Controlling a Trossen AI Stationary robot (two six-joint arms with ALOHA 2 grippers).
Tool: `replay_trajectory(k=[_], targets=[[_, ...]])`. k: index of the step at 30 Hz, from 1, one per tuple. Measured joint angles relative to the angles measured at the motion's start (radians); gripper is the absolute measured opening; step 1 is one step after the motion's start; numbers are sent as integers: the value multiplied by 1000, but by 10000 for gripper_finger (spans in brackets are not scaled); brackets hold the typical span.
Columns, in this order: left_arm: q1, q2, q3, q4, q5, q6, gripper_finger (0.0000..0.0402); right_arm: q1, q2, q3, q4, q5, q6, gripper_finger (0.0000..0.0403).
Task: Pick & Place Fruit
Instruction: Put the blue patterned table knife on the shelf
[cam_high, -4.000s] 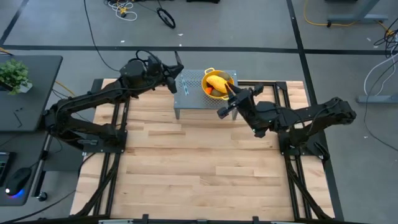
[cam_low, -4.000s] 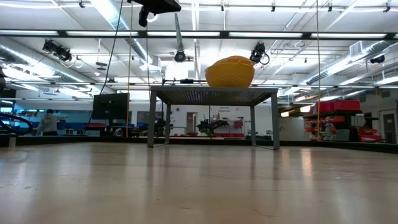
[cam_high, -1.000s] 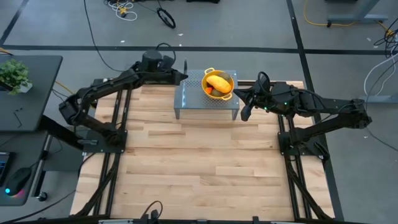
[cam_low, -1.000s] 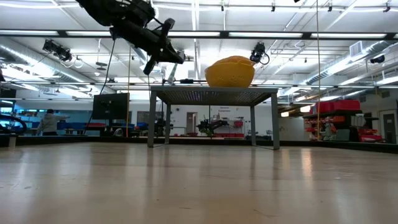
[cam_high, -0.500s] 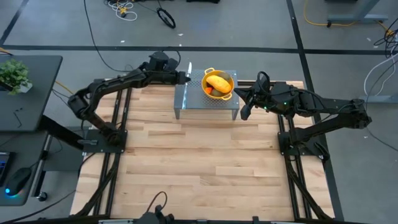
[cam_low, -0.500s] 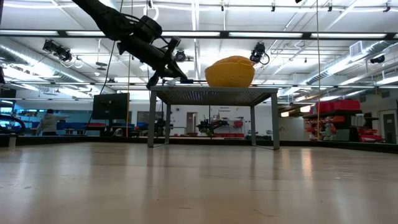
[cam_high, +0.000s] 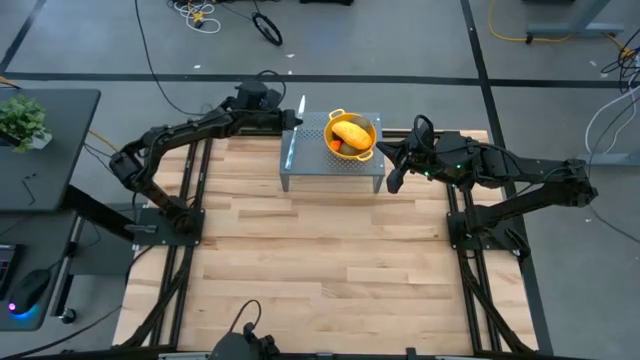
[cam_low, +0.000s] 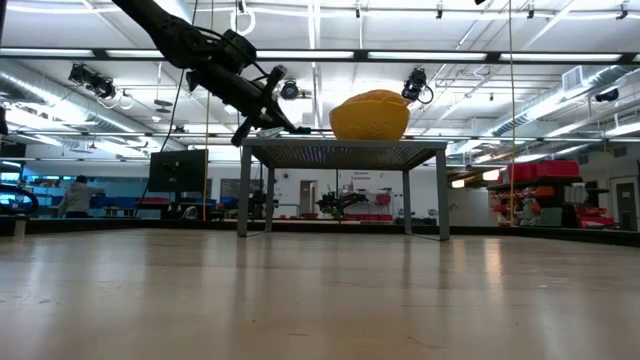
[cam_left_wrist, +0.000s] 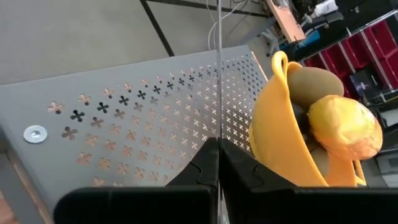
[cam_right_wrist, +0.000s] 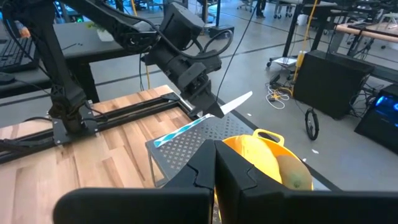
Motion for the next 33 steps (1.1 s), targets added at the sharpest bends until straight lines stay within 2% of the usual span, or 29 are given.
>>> replay_trajectory(k=[20,25,33], targets=[[28,0,0,27,42,-231,5,0,0,0,0,26,22,5],[19,0,0,-45,-23,-237,5,0,0,0,0,26,23,5],[16,0,0,-66,-91,-260,5,0,0,0,0,53,22,5]])
